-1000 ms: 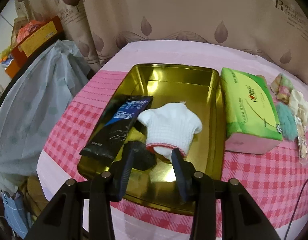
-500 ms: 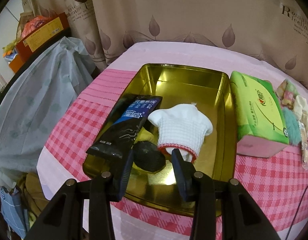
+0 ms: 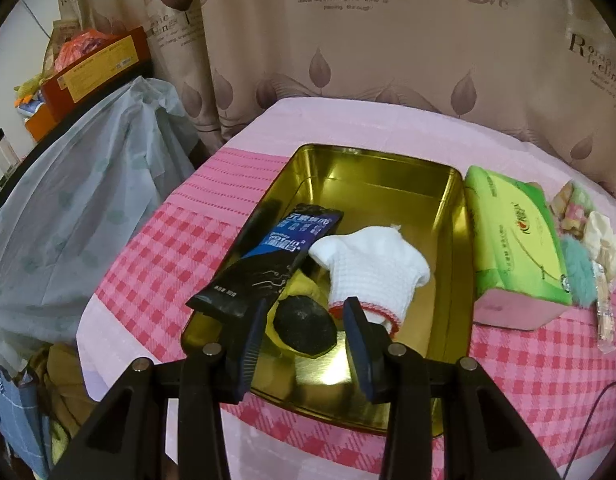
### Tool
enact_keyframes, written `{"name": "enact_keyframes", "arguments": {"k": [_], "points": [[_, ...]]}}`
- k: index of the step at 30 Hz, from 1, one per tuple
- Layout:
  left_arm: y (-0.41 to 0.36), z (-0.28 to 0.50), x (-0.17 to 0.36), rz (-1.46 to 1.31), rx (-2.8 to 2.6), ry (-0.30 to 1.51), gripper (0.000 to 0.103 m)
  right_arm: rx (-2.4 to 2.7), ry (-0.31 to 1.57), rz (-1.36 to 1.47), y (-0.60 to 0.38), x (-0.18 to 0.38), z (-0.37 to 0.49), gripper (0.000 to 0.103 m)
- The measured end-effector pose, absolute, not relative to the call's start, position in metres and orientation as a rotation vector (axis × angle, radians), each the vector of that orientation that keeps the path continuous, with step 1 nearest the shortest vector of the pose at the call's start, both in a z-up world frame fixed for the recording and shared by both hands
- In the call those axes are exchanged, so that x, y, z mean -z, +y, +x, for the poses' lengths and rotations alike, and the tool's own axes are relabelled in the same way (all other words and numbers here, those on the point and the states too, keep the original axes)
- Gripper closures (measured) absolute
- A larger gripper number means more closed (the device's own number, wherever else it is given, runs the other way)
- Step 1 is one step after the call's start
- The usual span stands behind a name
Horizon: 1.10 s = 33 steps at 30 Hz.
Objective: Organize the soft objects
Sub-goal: 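Carry the white towel with the right gripper into the tray and release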
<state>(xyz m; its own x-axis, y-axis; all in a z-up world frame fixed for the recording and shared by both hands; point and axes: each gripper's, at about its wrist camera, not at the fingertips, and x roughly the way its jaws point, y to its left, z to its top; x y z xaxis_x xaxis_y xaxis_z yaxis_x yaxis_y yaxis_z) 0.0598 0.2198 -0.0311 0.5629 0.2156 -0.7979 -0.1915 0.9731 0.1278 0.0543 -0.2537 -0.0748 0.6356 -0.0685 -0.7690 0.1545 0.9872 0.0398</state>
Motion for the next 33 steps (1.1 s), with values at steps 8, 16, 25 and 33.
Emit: {"name": "enact_keyframes", "arguments": {"k": [8,16,25,33], "points": [[0.216,0.058,0.028,0.019,-0.203,0.931,0.062,0.053,0.83,0.116,-0.222,0.052,0.051,0.081],[0.213,0.055,0.022,0.014,-0.182,0.907,0.054,-0.114,0.799,0.082,-0.154,0.026,0.051,0.081],[0.218,0.053,0.015,-0.014,-0.193,0.878,0.054,-0.346,0.784,0.034,-0.054,0.006,0.052,0.081],[0.236,0.048,0.004,-0.066,-0.269,0.814,0.054,-0.531,0.791,-0.022,0.033,0.004,0.052,0.081]]}}
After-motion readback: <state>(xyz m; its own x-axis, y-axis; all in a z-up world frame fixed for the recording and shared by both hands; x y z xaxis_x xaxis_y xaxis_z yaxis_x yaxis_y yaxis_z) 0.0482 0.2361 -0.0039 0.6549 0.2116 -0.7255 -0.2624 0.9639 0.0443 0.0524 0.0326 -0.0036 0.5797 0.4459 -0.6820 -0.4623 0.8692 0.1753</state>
